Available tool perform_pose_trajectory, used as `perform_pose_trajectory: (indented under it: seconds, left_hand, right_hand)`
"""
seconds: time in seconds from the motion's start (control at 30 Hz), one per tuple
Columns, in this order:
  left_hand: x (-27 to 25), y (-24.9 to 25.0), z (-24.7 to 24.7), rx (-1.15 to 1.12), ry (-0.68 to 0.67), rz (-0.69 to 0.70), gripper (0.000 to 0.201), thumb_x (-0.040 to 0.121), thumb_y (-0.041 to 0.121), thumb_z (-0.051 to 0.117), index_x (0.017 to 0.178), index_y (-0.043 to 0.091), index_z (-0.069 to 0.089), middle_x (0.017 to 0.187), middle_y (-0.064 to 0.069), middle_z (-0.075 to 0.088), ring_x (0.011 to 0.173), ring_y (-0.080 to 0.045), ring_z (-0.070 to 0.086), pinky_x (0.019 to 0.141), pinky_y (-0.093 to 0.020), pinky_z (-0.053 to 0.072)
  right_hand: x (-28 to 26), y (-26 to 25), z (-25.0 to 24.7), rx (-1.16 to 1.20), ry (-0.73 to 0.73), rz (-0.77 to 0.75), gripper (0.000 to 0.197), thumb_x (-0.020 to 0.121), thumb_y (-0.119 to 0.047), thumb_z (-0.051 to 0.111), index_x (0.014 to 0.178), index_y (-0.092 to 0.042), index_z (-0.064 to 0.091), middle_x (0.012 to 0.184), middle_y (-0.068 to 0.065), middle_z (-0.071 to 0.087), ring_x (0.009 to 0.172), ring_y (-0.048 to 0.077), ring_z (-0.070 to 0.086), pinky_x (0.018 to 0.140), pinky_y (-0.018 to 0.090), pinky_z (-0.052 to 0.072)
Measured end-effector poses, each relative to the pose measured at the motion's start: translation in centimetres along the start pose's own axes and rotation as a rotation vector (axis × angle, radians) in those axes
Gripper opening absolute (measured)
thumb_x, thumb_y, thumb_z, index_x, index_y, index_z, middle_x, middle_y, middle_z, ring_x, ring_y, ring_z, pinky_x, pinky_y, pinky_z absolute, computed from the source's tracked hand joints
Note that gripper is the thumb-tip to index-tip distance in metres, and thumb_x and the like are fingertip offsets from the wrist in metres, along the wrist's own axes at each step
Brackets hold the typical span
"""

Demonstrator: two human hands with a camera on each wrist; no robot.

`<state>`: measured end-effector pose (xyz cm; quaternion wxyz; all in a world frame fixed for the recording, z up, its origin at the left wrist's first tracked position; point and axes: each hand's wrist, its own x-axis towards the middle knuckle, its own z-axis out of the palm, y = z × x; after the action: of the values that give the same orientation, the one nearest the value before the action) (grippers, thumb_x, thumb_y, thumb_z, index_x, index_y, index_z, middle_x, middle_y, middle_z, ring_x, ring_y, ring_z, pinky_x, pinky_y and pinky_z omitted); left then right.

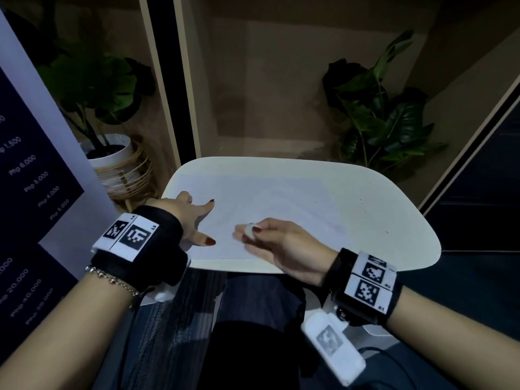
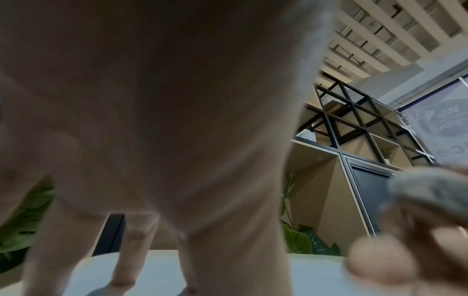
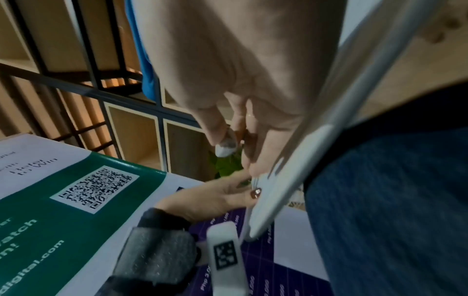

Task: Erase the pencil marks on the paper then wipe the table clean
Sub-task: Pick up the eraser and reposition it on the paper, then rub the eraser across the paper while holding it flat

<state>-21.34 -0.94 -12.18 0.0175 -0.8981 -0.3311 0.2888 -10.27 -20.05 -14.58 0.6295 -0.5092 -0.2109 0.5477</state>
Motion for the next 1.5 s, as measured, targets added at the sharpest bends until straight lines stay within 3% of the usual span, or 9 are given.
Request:
perform_pose_trajectory:
  seconds: [0.23, 0.33, 0.4, 0.47, 0.7, 0.87, 1.03, 1.27, 1.5]
  left_hand:
    - [0.2, -0.1, 0.0, 0.009, -0.010, 0.004, 0.097, 0.084, 0.074, 0.047, 0.153, 0.041, -0.012, 0.157, -0.007, 0.007, 0.143, -0.032, 0.024, 0.110, -0.050, 0.035]
    - [0.3, -0.2, 0.1, 0.010, -0.003, 0.007, 0.097, 0.084, 0.074, 0.048, 0.152, 0.041, -0.013, 0.157, -0.006, 0.008, 0.143, -0.031, 0.025, 0.109, -0.049, 0.035]
    - [0.2, -0.3, 0.1, 0.007, -0.007, 0.003, 0.098, 0.084, 0.075, 0.047, 0.152, 0.041, -0.014, 0.157, -0.005, 0.007, 0.144, -0.031, 0.022, 0.110, -0.050, 0.035]
    - [0.2, -0.3, 0.1, 0.005, -0.005, 0.003, 0.098, 0.083, 0.076, 0.046, 0.152, 0.042, -0.015, 0.157, -0.005, 0.005, 0.144, -0.030, 0.022, 0.110, -0.049, 0.034]
    - [-0.2, -0.4, 0.1, -0.029, -0.008, 0.012, 0.098, 0.083, 0.077, 0.046, 0.152, 0.041, -0.013, 0.156, -0.005, 0.006, 0.143, -0.030, 0.022, 0.109, -0.050, 0.035]
    - [-2.0, 0.8, -1.1, -0.103, 0.023, 0.038, 0.093, 0.084, 0.073, 0.050, 0.154, 0.042, -0.003, 0.157, -0.008, 0.014, 0.142, -0.035, 0.026, 0.111, -0.055, 0.029]
    - [-3.9, 5.4, -1.6, -0.217, 0.160, 0.333, 0.083, 0.091, 0.063, 0.050, 0.154, 0.045, -0.001, 0.164, 0.005, -0.015, 0.151, -0.026, -0.010, 0.114, -0.066, -0.004]
    - [-2.3, 6.9, 0.5, -0.169, 0.107, 0.406, 0.079, 0.093, 0.067, 0.039, 0.152, 0.046, -0.008, 0.161, 0.008, -0.024, 0.149, -0.021, -0.021, 0.117, -0.059, -0.001]
    - [-2.4, 6.4, 0.3, -0.179, 0.065, 0.393, 0.089, 0.089, 0.069, 0.042, 0.153, 0.041, -0.014, 0.159, 0.010, -0.029, 0.148, -0.016, -0.024, 0.118, -0.055, -0.003]
  right_hand:
    - [0.4, -5.0, -9.3, 0.240, 0.606, -0.303, 0.012, 0.100, -0.007, 0.052, 0.110, -0.006, 0.059, 0.104, -0.002, 0.060, 0.091, 0.011, 0.058, 0.103, 0.027, 0.046]
    - [0.9, -5.3, -6.9, 0.161, 0.382, -0.305, 0.012, 0.099, -0.003, 0.048, 0.097, -0.010, 0.057, 0.080, -0.002, 0.069, 0.091, 0.021, 0.063, 0.103, 0.035, 0.047]
    - [1.5, -4.2, -4.4, 0.187, 0.163, -0.147, 0.013, 0.100, -0.006, 0.048, 0.107, -0.009, 0.059, 0.111, 0.006, 0.071, 0.110, 0.024, 0.065, 0.109, 0.037, 0.044]
    - [2.4, -2.8, -3.5, 0.140, 0.032, -0.005, 0.013, 0.102, -0.010, 0.047, 0.099, -0.009, 0.060, 0.120, 0.006, 0.066, 0.116, 0.019, 0.063, 0.107, 0.032, 0.045]
    - [1.9, -5.1, -9.4, 0.264, 0.598, -0.339, 0.012, 0.097, -0.001, 0.052, 0.089, -0.009, 0.057, 0.086, 0.005, 0.056, 0.072, 0.010, 0.062, 0.075, 0.021, 0.054]
    - [-1.3, -4.7, -5.6, -0.259, 0.360, -0.340, 0.014, 0.100, -0.006, 0.052, 0.087, -0.004, 0.054, 0.067, 0.006, 0.061, 0.056, 0.016, 0.060, 0.051, 0.021, 0.048]
    - [-0.6, -1.4, -4.3, -0.464, 0.233, -0.363, 0.002, 0.096, 0.002, 0.057, 0.098, 0.003, 0.057, 0.058, 0.012, 0.043, 0.054, 0.018, 0.044, 0.066, 0.022, 0.049]
    - [1.3, 0.1, -4.5, -0.501, 0.250, -0.423, 0.011, 0.093, -0.003, 0.063, 0.084, 0.004, 0.066, 0.068, 0.027, 0.055, 0.066, 0.025, 0.048, 0.080, 0.038, 0.055]
    - [1.1, 0.4, -5.0, -0.843, 0.246, -0.495, 0.011, 0.090, -0.010, 0.066, 0.080, -0.011, 0.069, 0.059, 0.001, 0.043, 0.059, 0.015, 0.042, 0.065, 0.037, 0.052]
